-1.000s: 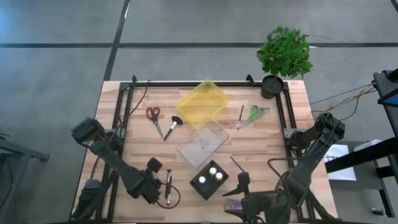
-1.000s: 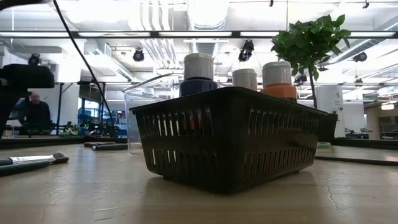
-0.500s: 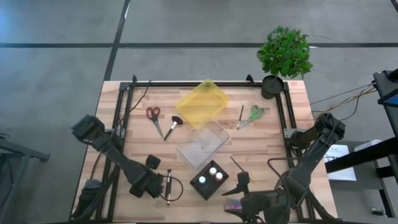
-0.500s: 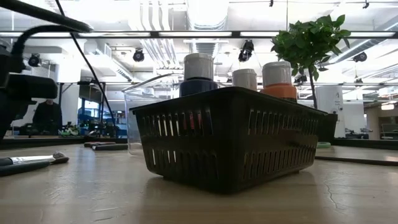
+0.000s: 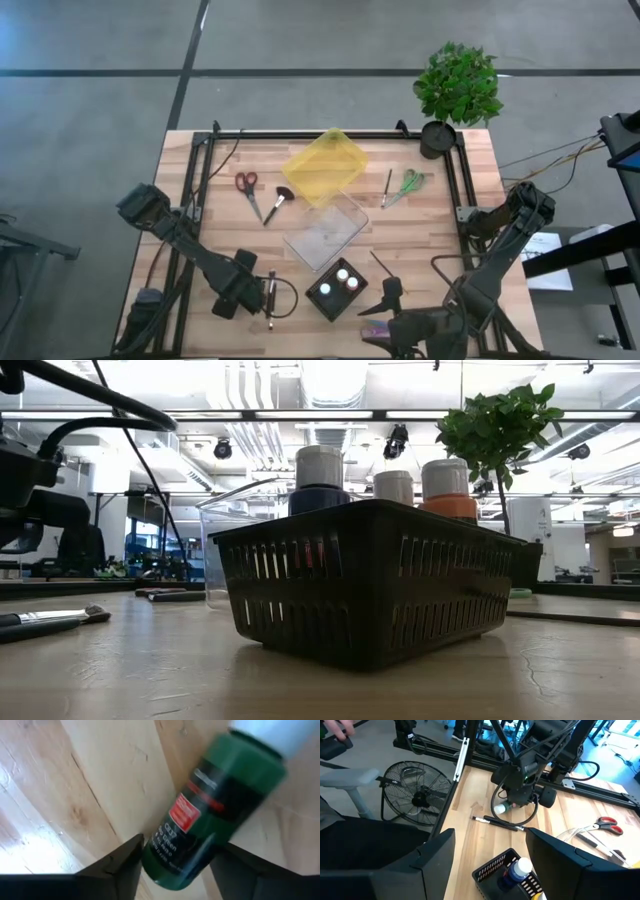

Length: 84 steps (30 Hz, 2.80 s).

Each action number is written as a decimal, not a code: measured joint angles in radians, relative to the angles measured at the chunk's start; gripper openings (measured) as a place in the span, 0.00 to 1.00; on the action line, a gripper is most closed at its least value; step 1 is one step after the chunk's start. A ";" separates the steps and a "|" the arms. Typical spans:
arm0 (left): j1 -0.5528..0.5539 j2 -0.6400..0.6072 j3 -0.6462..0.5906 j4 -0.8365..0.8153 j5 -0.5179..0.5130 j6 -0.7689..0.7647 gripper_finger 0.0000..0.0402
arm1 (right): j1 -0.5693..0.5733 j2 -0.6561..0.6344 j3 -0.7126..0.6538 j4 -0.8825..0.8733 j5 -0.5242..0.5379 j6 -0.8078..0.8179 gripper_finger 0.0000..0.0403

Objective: Pick & Place Paint Supplies
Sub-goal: Put the green paint bottle into the black bin

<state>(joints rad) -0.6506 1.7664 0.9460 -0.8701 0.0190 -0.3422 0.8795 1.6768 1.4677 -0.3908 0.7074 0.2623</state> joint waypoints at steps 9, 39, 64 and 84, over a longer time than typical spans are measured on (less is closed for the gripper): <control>0.002 0.000 0.001 0.016 0.001 -0.007 0.42 | 0.000 0.000 0.000 -0.002 0.000 0.006 0.61; -0.007 -0.093 -0.021 0.063 -0.015 -0.029 0.32 | 0.000 0.000 -0.004 -0.023 0.003 0.015 0.61; -0.008 -0.325 -0.021 0.270 -0.094 0.028 0.37 | -0.129 0.135 -0.069 0.220 -0.042 -0.384 0.61; 0.006 -0.325 -0.020 0.303 -0.113 0.072 0.37 | -0.340 0.283 -0.055 0.514 -0.375 -0.718 0.61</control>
<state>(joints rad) -0.6444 1.4414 0.9260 -0.5675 -0.0940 -0.2699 0.5400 1.9596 1.4127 0.1234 0.3321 -0.4556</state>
